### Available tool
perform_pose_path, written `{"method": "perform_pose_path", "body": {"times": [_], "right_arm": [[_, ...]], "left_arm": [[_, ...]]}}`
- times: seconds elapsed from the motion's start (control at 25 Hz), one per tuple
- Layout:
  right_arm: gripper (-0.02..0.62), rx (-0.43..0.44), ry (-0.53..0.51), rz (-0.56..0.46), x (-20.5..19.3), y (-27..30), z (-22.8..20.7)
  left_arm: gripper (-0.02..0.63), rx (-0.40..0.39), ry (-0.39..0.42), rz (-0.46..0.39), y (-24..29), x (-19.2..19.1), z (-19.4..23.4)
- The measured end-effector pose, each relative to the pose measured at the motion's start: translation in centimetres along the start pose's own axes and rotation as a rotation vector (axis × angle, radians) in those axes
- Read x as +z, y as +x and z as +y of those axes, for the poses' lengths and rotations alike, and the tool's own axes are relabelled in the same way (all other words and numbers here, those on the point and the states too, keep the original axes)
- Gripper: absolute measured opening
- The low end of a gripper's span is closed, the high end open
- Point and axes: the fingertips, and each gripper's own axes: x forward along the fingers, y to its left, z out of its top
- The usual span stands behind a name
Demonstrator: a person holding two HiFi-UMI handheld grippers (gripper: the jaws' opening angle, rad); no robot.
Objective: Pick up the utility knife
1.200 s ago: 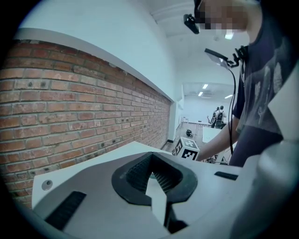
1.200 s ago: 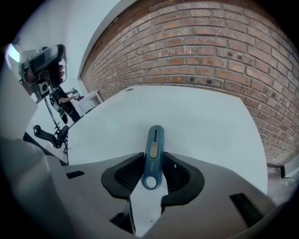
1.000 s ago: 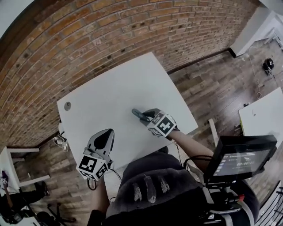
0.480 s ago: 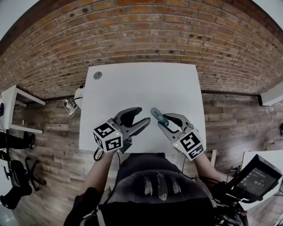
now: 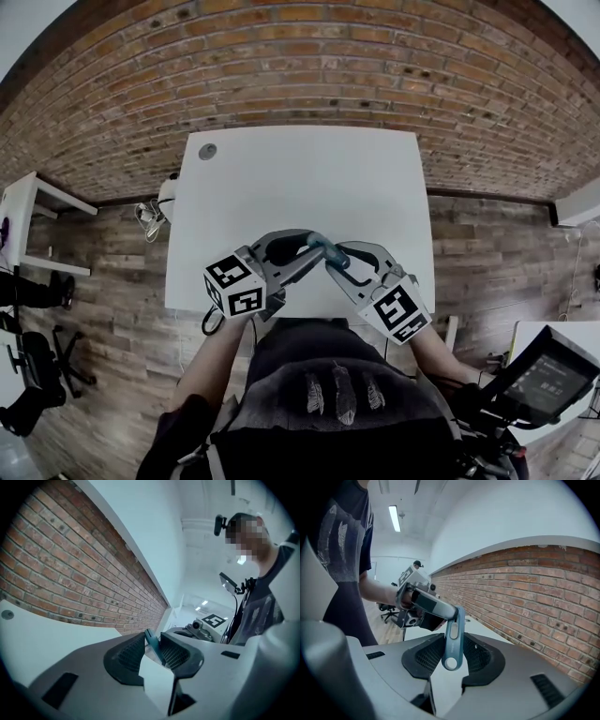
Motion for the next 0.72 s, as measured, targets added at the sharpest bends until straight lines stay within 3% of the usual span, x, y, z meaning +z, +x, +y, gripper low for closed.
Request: {"method": "perform_pose_path", "body": {"times": [0.32,0.44,0.6,0.72], "right_arm": [[0.127,-0.035,-0.029,-0.025,-0.4,-0.3,-0.5],[0.129,-0.039,0.005,-0.045,-0.7,-0.7,-0.7],[0.157,-0.007,0.236,-0.143,-1.1,-2.2,-1.8],[0.218,0.113,0.509,-0.271,-0.8,-3.1,-1.9]], "left_arm": [[0.066,-0.008,-0.151,-0.068,0.5,0.2,-0.2],[0.058,-0.009,-0.199,-0.104,0.4,0.7,-0.2],[0.057,-0.007,-0.233,-0.168,0.2,1.9,-0.3],[0.055,-0.008,-0.245,-0.221,0.0,2.9,-0.5]]}}
